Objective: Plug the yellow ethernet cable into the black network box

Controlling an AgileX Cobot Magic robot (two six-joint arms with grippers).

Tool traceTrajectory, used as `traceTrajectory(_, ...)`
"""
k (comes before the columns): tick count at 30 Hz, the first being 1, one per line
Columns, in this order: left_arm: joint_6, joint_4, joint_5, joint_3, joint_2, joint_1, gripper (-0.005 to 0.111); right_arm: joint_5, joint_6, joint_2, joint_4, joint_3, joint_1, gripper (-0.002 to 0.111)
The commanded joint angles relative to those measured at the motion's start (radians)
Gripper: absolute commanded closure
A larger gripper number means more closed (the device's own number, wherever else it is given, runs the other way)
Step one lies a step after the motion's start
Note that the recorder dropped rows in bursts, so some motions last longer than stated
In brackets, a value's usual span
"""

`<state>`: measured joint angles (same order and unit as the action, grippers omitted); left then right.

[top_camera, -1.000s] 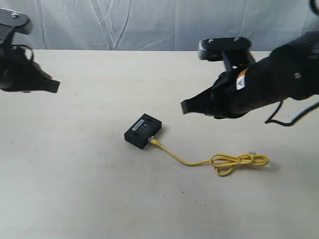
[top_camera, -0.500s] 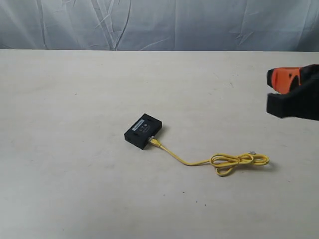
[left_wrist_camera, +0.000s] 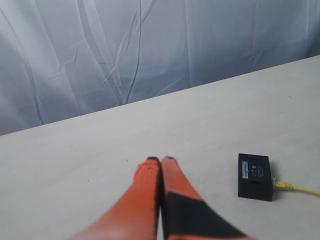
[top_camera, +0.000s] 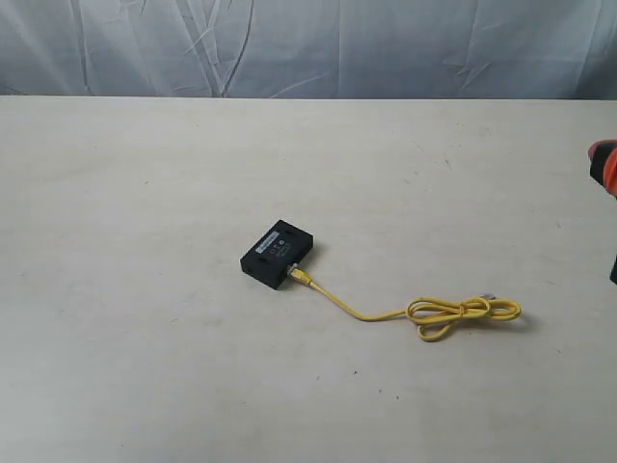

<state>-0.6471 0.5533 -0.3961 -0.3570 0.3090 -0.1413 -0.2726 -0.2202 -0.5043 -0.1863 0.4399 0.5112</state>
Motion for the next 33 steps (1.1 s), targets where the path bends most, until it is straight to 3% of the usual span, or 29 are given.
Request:
traceTrajectory(1,0.01,0.011,-0.003,0.005,-0.005,0.001,0.107,-0.001,0.0,0.008,-0.012,-0.003,-0.004,0.108)
traceTrajectory(12,0.01,0.011,-0.003,0.005,-0.005,0.001,0.107,0.008,0.0,0.1,-0.012,-0.028,-0.02,0.108)
traceTrajectory(15,0.01,0.009,-0.008,0.005,-0.005,0.001,0.107,0.052,0.0,0.174,-0.012,-0.082,-0.085,0.108)
traceTrajectory(18,0.01,0.009,-0.008,0.005,-0.005,0.001,0.107,0.068,0.0,0.273,-0.012,-0.201,-0.244,0.108)
traceTrajectory(22,0.01,0.009,-0.008,0.005,-0.005,0.001,0.107,0.058,0.0,0.367,-0.012,-0.316,-0.383,0.108)
traceTrajectory(33,0.01,0.009,-0.006,0.005,-0.005,0.001,0.107,-0.069,0.099,0.45,0.112,-0.406,-0.401,0.108)
